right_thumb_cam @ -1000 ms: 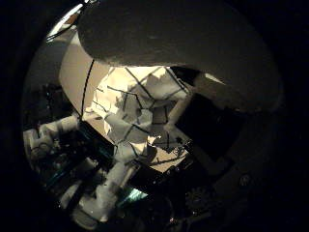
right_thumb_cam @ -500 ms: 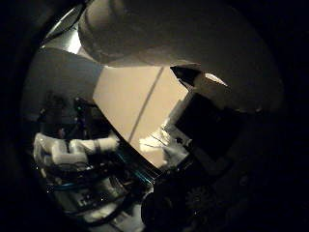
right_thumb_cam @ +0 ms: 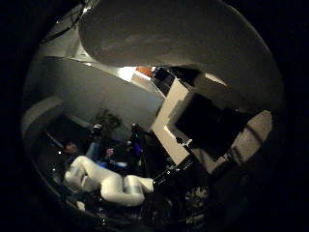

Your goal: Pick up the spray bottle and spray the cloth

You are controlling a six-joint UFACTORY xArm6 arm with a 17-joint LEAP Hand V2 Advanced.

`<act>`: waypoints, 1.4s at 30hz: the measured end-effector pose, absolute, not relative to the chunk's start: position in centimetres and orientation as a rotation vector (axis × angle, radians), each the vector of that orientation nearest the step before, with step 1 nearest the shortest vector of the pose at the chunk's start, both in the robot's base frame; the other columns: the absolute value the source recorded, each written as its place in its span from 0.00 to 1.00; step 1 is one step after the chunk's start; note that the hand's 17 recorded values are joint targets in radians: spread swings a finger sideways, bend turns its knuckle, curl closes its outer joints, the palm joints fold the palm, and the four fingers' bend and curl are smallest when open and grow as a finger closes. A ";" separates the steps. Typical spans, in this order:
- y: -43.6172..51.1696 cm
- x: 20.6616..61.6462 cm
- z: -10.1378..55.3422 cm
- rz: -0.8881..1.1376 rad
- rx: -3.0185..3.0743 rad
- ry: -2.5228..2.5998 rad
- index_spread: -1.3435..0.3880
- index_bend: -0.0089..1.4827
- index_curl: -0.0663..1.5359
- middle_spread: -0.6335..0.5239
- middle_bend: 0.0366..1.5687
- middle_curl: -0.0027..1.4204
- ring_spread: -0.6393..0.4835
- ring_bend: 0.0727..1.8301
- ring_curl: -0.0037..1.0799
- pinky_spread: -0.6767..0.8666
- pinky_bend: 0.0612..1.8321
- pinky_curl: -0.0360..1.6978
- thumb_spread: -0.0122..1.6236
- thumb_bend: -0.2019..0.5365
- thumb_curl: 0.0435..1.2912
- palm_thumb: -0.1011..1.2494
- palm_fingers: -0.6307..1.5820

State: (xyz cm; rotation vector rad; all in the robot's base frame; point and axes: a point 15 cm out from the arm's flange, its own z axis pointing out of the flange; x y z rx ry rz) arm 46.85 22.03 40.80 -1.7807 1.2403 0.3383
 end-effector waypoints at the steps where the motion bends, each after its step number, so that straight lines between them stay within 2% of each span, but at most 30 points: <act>1: 22.5 47.0 40.3 0.364 -1.749 1.231 0.67 0.80 0.50 0.47 0.88 0.46 0.42 0.78 0.57 0.30 0.58 0.62 0.58 0.25 0.56 0.87 0.82; 5: 23.7 47.8 38.0 0.437 -1.669 1.202 0.67 0.80 0.50 0.47 0.88 0.46 0.42 0.78 0.57 0.29 0.58 0.63 0.57 0.25 0.56 0.87 0.81; 24: 21.5 51.1 30.2 0.476 -1.599 1.202 0.67 0.80 0.49 0.48 0.87 0.46 0.42 0.78 0.57 0.29 0.57 0.64 0.57 0.25 0.58 0.86 0.82; 42: 19.1 50.7 23.2 0.644 -1.550 1.228 0.68 0.78 0.49 0.47 0.86 0.46 0.42 0.78 0.56 0.29 0.56 0.63 0.58 0.24 0.57 0.80 0.81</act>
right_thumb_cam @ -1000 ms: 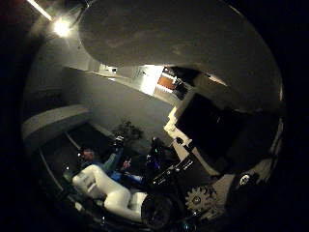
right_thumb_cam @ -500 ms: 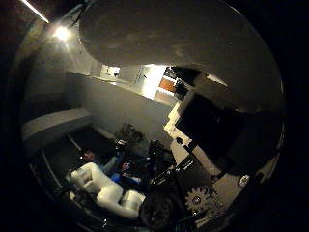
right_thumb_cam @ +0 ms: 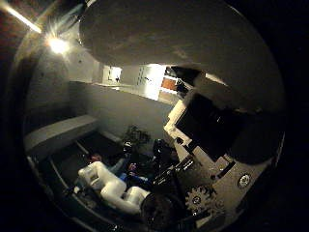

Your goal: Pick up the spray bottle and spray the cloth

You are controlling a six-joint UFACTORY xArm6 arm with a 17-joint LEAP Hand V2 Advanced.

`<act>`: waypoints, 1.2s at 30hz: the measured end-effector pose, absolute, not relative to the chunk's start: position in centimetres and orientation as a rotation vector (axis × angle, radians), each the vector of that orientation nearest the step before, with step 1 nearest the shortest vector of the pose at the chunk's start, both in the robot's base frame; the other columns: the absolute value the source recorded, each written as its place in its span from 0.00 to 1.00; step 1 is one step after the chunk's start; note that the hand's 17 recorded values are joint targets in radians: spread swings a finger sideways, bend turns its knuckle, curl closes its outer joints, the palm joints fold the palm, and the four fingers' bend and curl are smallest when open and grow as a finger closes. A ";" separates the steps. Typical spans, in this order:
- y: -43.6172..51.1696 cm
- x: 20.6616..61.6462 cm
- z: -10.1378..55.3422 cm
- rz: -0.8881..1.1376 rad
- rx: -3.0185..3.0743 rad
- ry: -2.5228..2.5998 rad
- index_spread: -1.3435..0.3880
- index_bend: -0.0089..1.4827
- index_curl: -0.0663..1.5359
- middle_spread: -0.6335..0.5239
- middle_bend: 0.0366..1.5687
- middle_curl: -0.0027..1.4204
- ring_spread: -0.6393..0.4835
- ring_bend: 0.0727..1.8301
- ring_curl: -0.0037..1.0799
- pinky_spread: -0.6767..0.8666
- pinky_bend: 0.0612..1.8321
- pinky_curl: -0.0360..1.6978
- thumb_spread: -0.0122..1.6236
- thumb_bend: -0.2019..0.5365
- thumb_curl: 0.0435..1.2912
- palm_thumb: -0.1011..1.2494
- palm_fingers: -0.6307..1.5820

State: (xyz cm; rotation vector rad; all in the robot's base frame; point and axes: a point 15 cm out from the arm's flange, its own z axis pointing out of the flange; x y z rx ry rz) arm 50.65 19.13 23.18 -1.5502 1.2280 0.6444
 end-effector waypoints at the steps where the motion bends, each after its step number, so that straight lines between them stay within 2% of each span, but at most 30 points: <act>1: 19.0 50.6 23.1 0.650 -1.547 1.226 0.67 0.77 0.49 0.47 0.85 0.46 0.42 0.77 0.56 0.28 0.56 0.62 0.58 0.24 0.56 0.79 0.81; 6: 18.2 50.7 23.0 0.646 -1.539 1.222 0.66 0.69 0.47 0.46 0.82 0.44 0.41 0.72 0.52 0.26 0.55 0.58 0.59 0.23 0.51 0.74 0.80; 11: 18.6 50.1 23.5 0.658 -1.557 1.186 0.63 0.38 0.43 0.43 0.67 0.40 0.39 0.68 0.50 0.21 0.58 0.53 0.57 0.23 0.46 0.69 0.65; 15: 18.6 50.0 23.9 0.647 -1.569 1.170 0.58 0.23 0.40 0.42 0.54 0.37 0.37 0.70 0.49 0.18 0.58 0.50 0.61 0.23 0.42 0.67 0.54; 18: 18.6 49.7 23.6 0.650 -1.588 1.168 0.56 0.21 0.39 0.42 0.43 0.34 0.38 0.65 0.47 0.21 0.55 0.49 0.64 0.23 0.38 0.64 0.44; 20: 18.1 49.5 23.4 0.644 -1.611 1.168 0.55 0.23 0.38 0.44 0.39 0.33 0.40 0.59 0.43 0.27 0.47 0.47 0.64 0.23 0.36 0.63 0.37; 22: 17.5 49.4 23.5 0.635 -1.626 1.170 0.55 0.23 0.37 0.46 0.35 0.31 0.43 0.55 0.40 0.36 0.42 0.45 0.64 0.24 0.34 0.62 0.35; 29: 15.2 48.8 23.8 0.636 -1.632 1.178 0.57 0.19 0.33 0.51 0.28 0.28 0.50 0.45 0.33 0.58 0.31 0.37 0.64 0.24 0.31 0.60 0.36; 36: 12.2 48.0 24.5 0.587 -1.617 1.216 0.59 0.14 0.31 0.52 0.23 0.27 0.50 0.40 0.30 0.64 0.27 0.32 0.64 0.24 0.29 0.60 0.39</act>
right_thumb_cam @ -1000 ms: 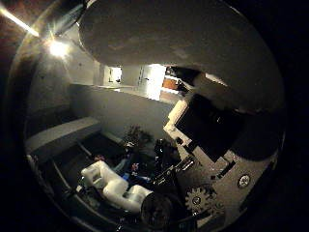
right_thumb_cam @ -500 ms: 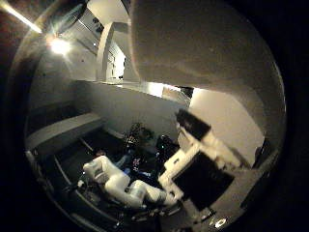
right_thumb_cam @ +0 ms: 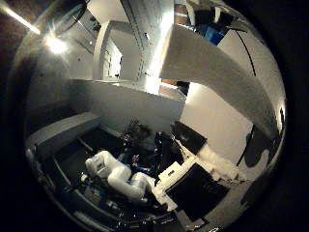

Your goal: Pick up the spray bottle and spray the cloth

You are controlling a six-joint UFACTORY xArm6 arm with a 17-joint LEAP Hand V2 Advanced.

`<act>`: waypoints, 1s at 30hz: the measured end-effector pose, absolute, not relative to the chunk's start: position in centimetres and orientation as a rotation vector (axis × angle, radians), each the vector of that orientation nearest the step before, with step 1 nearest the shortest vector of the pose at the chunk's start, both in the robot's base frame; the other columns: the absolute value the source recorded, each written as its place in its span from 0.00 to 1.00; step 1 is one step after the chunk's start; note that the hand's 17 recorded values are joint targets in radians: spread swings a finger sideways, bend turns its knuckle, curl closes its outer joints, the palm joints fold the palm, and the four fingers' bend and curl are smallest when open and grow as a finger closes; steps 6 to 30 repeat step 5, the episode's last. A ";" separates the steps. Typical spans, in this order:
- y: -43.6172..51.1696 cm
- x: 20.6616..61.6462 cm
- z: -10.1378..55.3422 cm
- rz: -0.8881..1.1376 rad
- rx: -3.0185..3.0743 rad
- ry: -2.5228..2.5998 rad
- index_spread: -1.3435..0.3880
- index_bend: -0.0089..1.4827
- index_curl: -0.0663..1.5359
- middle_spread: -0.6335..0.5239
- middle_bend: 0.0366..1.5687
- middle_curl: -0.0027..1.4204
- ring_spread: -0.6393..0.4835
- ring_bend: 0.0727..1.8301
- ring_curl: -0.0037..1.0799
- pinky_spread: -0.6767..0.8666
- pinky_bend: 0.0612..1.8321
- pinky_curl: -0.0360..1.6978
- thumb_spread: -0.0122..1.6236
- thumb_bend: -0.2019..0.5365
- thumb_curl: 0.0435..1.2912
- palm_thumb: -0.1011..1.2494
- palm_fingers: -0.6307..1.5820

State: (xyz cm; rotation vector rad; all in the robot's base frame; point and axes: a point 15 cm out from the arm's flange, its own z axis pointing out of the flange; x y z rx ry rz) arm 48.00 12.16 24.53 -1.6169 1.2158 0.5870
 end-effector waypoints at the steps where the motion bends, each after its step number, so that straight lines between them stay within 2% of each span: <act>1: 11.5 47.9 24.6 0.578 -1.616 1.223 0.59 0.14 0.31 0.52 0.23 0.27 0.50 0.39 0.30 0.65 0.26 0.31 0.64 0.24 0.29 0.60 0.40; 5: 8.7 47.1 24.3 0.547 -1.610 1.266 0.60 0.13 0.30 0.51 0.24 0.27 0.50 0.38 0.29 0.66 0.24 0.29 0.64 0.24 0.28 0.60 0.42; 30: 8.7 47.1 24.3 0.547 -1.610 1.266 0.60 0.13 0.30 0.51 0.24 0.27 0.50 0.38 0.29 0.66 0.24 0.29 0.64 0.24 0.28 0.60 0.42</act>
